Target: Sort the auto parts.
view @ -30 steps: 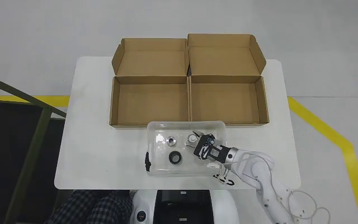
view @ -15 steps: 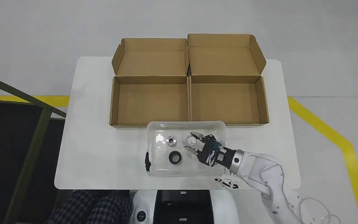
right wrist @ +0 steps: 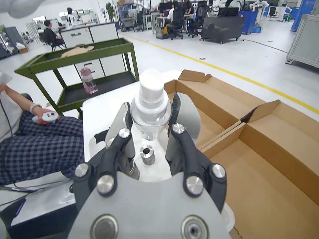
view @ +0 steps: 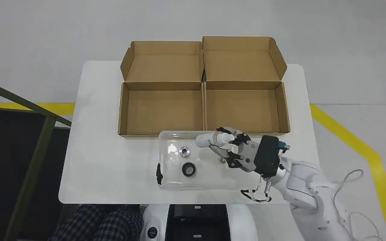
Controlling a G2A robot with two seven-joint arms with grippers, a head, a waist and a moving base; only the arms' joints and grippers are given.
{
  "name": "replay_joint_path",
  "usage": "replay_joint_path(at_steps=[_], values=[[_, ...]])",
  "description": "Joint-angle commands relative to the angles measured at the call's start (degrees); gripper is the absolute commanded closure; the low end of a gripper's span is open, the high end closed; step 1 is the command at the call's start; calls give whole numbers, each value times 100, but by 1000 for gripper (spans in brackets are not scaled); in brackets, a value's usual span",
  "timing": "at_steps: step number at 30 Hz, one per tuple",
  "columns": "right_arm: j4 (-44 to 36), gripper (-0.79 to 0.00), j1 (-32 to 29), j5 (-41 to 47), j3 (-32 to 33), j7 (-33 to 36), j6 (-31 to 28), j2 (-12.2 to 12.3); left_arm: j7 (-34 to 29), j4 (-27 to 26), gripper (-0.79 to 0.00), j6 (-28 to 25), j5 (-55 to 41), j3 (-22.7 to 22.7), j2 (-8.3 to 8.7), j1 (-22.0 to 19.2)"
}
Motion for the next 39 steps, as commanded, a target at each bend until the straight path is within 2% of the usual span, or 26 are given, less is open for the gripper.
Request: replay_joint_path(at_steps=[1, 9, 19, 30, 39], values=[[6, 0, 9, 371, 89, -28, 7, 6, 0, 0, -785, 0, 0, 0, 0, 0], [131, 0, 148, 1755, 377, 31, 22, 37, 0, 0, -785, 0, 0, 0, 0, 0], [60, 0, 122, 2214, 687, 47, 176, 64, 0, 0, -785, 0, 0, 0, 0, 0], [6, 0, 106, 2053, 710, 72, 199, 72, 0, 0, -785, 0, 0, 0, 0, 0], [295, 0, 338, 1033, 425, -19, 695, 36, 0, 0, -785, 0, 0, 0, 0, 0]])
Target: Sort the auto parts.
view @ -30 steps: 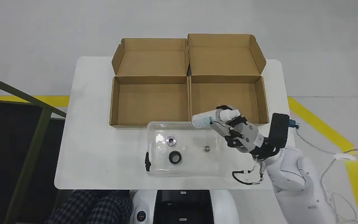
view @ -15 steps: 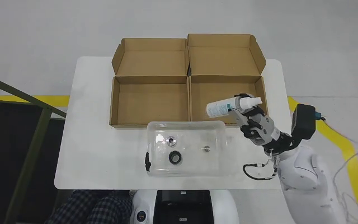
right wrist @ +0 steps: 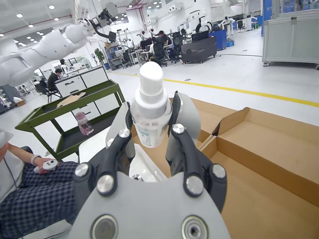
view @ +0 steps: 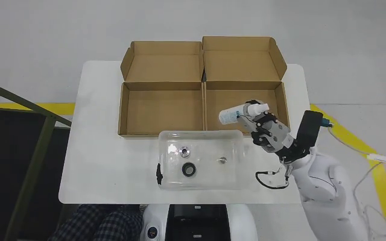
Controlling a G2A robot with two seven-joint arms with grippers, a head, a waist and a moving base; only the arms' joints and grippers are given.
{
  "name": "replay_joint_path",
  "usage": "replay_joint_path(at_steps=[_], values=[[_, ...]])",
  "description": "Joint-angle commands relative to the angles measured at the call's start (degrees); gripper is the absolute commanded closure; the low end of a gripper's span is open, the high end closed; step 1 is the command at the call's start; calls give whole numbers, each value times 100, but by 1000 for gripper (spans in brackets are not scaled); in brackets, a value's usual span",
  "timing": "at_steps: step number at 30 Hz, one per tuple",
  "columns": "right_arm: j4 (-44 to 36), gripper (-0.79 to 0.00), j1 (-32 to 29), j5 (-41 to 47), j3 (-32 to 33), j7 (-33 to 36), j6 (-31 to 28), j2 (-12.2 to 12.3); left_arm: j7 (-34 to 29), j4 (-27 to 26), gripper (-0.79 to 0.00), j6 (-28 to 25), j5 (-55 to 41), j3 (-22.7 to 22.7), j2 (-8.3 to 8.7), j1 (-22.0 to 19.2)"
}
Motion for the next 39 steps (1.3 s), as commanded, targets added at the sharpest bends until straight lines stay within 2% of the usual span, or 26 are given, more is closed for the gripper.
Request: replay_joint_path(at_steps=[1, 12, 18, 39], values=[[121, 0, 71, -208, -94, -46, 139, -13, 0, 0, -785, 0, 0, 0, 0, 0], [1026, 0, 671, -1108, -522, -29, 1018, -86, 0, 0, -785, 0, 0, 0, 0, 0], [1241, 0, 839, -1768, -719, -8, 1399, -110, 0, 0, -785, 0, 0, 0, 0, 0], [2549, 0, 1865, -2317, -1671, 458, 2011, -319, 0, 0, -785, 0, 0, 0, 0, 0]])
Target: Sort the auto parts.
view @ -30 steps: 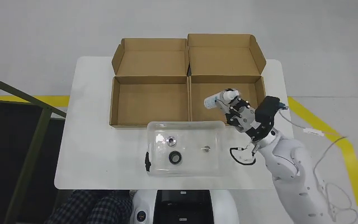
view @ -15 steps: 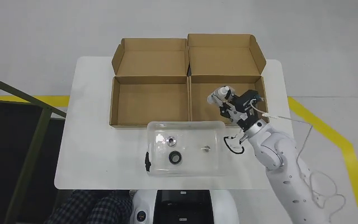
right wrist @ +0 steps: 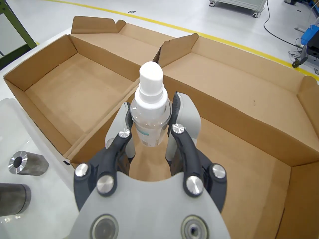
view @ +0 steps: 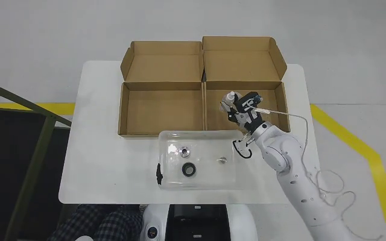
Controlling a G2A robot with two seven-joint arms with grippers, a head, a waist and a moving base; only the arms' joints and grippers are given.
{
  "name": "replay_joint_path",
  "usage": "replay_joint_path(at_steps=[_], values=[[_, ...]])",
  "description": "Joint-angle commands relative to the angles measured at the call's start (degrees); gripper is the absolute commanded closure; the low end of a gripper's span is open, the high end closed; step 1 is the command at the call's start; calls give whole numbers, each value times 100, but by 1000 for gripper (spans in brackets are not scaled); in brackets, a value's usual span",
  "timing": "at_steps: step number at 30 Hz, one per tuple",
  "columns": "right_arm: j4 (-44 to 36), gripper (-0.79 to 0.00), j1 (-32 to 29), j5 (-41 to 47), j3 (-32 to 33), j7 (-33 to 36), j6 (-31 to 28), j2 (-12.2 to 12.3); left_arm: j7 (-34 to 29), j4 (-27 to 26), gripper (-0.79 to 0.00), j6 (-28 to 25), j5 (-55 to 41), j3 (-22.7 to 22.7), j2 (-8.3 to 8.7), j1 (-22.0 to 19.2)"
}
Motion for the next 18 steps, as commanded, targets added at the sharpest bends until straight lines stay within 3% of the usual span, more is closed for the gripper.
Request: replay_joint_path(at_steps=[1, 11, 14, 16, 18], values=[[77, 0, 53, -41, -73, 19, 16, -17, 0, 0, -785, 0, 0, 0, 0, 0], [377, 0, 234, -325, -352, 121, 54, -86, 0, 0, -785, 0, 0, 0, 0, 0], [420, -212, 250, -422, -378, 108, 68, -95, 0, 0, -785, 0, 0, 0, 0, 0], [461, -283, 256, -470, -387, 83, 56, -100, 0, 0, -785, 0, 0, 0, 0, 0], [503, -283, 259, -483, -393, 58, 39, -106, 0, 0, -785, 0, 0, 0, 0, 0]])
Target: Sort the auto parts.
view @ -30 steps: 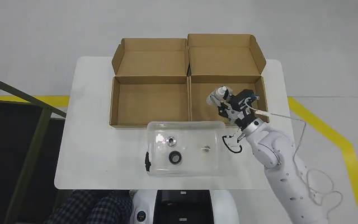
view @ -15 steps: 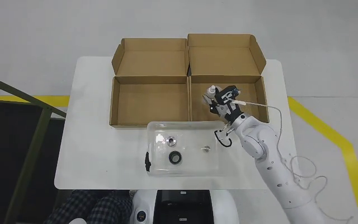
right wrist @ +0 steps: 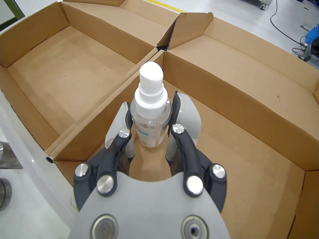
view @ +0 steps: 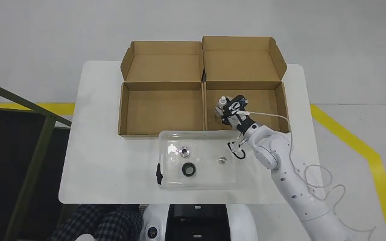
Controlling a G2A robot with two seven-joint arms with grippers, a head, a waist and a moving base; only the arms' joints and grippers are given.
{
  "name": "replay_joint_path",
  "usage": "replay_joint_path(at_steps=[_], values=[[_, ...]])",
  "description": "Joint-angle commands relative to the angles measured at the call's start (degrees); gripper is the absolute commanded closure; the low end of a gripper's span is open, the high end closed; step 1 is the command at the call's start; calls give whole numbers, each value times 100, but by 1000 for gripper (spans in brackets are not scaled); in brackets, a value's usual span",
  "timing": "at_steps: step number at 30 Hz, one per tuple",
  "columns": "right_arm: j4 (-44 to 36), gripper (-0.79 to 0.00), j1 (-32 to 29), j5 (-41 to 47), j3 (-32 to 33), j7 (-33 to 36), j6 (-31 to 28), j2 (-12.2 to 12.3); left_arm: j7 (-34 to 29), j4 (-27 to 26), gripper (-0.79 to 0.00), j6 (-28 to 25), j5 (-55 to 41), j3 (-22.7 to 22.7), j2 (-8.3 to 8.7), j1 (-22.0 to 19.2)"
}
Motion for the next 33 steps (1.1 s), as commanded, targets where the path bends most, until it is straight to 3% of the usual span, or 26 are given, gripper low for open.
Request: replay_joint_path(at_steps=[1, 5, 7, 10, 17, 33], values=[[30, -286, -4, -11, -7, -24, -20, -5, 0, 0, -785, 0, 0, 0, 0, 0], [50, -372, -24, -26, -9, -41, -42, -13, 0, 0, -785, 0, 0, 0, 0, 0], [39, -653, -39, -19, 9, -32, -53, -14, 0, 0, -785, 0, 0, 0, 0, 0], [-111, -785, -96, -17, 102, -57, -83, 0, 0, 0, -785, 0, 0, 0, 0, 0], [-1031, -785, -461, -259, 504, 203, -324, 108, 0, 0, -785, 0, 0, 0, 0, 0], [-3190, -785, -1768, 94, 1367, 1200, -2014, 386, 0, 0, -785, 0, 0, 0, 0, 0]])
